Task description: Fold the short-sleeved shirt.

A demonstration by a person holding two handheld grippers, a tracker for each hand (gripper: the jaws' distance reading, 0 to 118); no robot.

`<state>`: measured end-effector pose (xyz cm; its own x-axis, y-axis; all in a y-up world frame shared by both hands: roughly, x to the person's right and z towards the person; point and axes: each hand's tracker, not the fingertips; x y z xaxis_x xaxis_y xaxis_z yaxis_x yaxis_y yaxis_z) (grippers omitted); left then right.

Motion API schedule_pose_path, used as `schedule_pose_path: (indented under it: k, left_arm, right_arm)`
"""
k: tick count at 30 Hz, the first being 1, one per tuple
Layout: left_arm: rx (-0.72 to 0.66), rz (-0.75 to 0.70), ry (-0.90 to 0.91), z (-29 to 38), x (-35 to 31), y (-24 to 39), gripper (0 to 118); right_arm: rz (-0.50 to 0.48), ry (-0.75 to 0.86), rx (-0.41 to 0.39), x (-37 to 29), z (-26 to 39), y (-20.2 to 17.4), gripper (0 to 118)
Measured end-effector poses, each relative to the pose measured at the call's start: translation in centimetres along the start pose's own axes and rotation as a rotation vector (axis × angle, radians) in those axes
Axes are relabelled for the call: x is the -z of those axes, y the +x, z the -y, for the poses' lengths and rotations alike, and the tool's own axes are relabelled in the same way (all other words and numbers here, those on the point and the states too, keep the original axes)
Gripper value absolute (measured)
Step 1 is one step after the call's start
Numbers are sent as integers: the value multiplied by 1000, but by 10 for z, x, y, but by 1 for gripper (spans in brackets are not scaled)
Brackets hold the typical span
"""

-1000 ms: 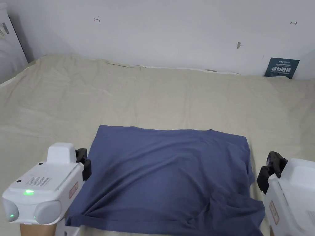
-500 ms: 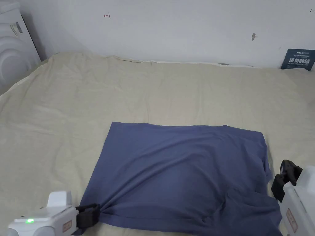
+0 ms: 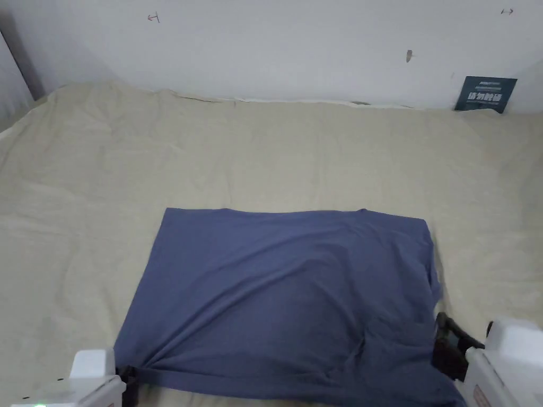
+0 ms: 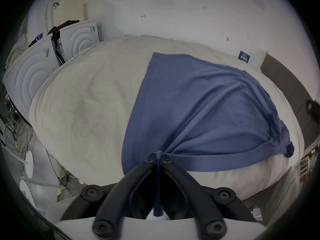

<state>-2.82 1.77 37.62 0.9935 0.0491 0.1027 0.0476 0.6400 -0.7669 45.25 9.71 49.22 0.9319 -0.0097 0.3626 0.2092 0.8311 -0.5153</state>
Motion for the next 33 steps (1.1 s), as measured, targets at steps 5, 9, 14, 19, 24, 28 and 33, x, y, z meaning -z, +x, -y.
schedule_pose_path:
  k: [5, 9, 14, 19, 24, 28, 33]
  left_arm:
    - [15, 13, 37, -15, -11, 5, 2]
    - [21, 18, 43, -17, -1, 2, 2]
    - [20, 16, 36, -15, 0, 0, 2]
    - [-14, 23, 39, -20, -5, 1, 2]
    - [-12, 28, 87, -48, -5, 1, 2]
    - [21, 27, 126, -86, 7, 7, 2]
    - [58, 11, 143, -131, 31, 20, 2]
  right_arm:
    - [34, -216, 18, 22, 48, 16, 110]
    - [32, -313, 16, 39, 80, 22, 103]
    - [-39, -360, 13, 51, 99, 22, 35]
    - [-41, -261, -1, 35, 79, 18, 6]
    - [-49, -128, -51, 20, 29, 8, 6]
    - [-55, -77, -63, 33, -11, -1, 6]
    - [-37, -69, -84, 78, -49, -12, 6]
